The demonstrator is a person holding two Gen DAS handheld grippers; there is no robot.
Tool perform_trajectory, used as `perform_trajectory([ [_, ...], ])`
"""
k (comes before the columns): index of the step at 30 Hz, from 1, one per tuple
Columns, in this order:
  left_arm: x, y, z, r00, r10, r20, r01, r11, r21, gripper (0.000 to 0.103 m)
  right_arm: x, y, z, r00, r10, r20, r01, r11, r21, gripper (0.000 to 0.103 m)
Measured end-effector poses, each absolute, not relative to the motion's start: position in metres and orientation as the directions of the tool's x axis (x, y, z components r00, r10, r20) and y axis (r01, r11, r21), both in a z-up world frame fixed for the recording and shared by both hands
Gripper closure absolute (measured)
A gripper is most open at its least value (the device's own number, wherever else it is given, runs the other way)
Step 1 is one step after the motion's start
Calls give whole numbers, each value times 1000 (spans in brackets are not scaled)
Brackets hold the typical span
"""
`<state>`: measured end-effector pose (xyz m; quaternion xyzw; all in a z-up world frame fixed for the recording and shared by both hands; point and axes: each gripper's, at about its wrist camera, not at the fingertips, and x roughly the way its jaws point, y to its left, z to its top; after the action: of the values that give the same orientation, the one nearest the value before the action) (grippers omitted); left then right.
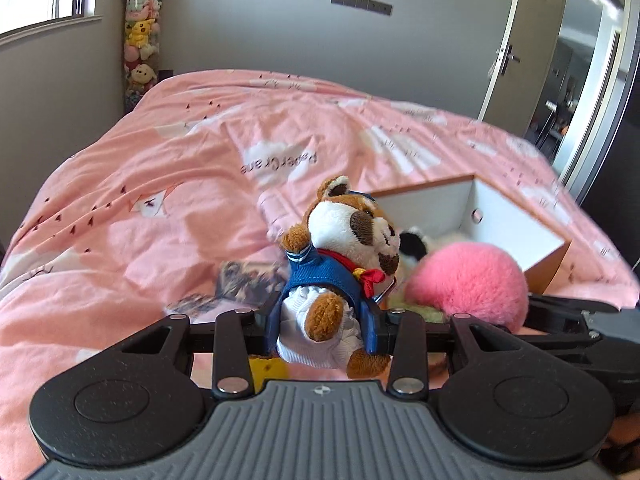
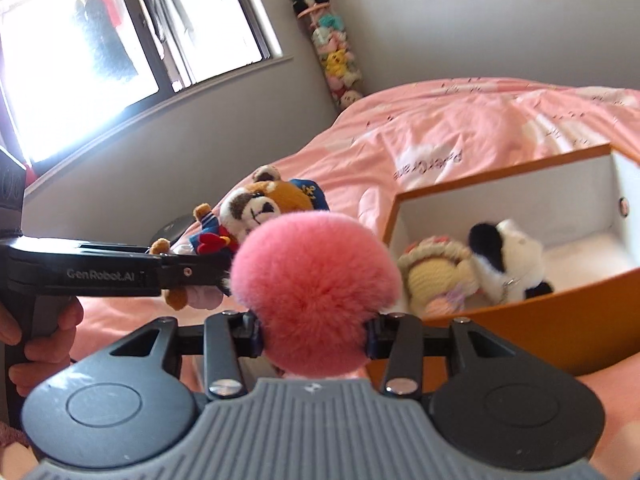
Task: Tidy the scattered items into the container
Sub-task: 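Lower both held toys into the orange box and open both tools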
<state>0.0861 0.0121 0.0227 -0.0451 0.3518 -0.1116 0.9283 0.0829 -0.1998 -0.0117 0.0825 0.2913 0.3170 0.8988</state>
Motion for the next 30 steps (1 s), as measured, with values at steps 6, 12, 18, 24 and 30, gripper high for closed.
perform_trajectory([
  [6, 114, -12, 31, 733, -302, -609, 200, 952, -231, 58, 100, -235, 16, 716, 546, -435, -465, 838, 286, 56],
  [12, 150, -41, 29, 717, -365, -594, 227, 928, -297, 58, 140, -272, 38, 769, 454, -450, -391, 891, 229, 56],
  [18, 186, -72, 13, 663, -429, -613, 267, 901, -342, 58, 188, -299, 35, 769, 359, -529, -327, 932, 157, 56],
  [24, 223, -98, -13, 587, -492, -643, 254, 866, -430, 58, 224, -305, 13, 721, 291, -629, -334, 941, 52, 56],
  [30, 255, -115, -40, 518, -520, -679, 182, 843, -507, 58, 254, -291, -12, 681, 182, -710, -384, 914, -134, 56],
])
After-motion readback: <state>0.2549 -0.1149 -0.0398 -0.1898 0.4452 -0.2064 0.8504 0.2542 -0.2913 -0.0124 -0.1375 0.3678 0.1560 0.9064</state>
